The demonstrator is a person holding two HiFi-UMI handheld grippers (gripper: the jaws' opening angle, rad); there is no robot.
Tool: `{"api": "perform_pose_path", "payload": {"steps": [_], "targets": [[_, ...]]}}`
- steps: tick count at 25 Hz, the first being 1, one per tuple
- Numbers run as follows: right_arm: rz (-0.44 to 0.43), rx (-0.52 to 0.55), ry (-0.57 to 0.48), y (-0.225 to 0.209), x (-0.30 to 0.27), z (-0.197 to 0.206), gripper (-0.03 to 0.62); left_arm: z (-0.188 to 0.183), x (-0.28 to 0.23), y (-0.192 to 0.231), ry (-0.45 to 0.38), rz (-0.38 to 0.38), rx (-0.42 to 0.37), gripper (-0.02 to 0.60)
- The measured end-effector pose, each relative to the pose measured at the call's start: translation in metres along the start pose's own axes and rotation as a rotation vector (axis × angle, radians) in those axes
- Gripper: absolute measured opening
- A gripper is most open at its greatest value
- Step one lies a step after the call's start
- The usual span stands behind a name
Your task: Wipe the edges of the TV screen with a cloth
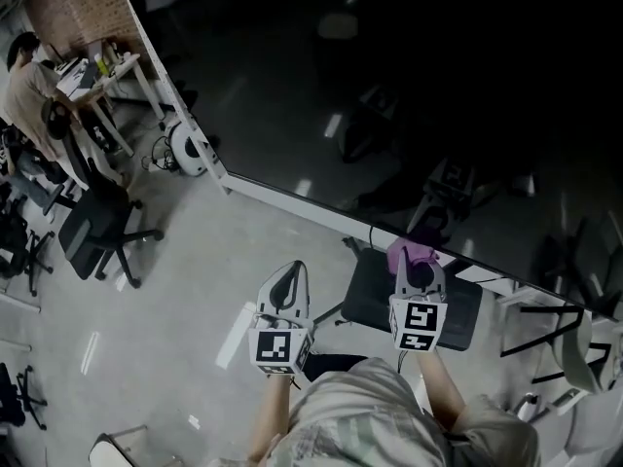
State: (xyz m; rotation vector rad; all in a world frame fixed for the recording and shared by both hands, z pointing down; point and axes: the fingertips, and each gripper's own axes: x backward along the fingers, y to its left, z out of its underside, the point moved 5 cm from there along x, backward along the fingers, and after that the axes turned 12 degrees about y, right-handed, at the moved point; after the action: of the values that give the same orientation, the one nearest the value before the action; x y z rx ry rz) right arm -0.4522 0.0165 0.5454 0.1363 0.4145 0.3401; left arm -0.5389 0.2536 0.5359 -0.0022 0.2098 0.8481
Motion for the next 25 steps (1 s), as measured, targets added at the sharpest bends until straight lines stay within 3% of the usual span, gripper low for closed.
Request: {"api": "perform_pose_path", "payload": {"steps": [6, 17, 25], "targets": [[-0.097, 0.128, -0.041, 0.087, -0.025, -0.033, 0.063, -0.019, -0.013, 0.078, 0.009, -0.026, -0.038, 0.015], [-0.249, 0.079, -0.084, 0.226, -0.099, -0.106, 0.063, -0.052, -0.008, 0.216, -0.009, -0.122, -0.041, 0.015], [-0.3, 0.093, -0.107, 0.288, -0.127, -0.134, 0.063, -0.068, -0.013, 0.259, -0.024, -0.12, -0.043, 0.015]]}}
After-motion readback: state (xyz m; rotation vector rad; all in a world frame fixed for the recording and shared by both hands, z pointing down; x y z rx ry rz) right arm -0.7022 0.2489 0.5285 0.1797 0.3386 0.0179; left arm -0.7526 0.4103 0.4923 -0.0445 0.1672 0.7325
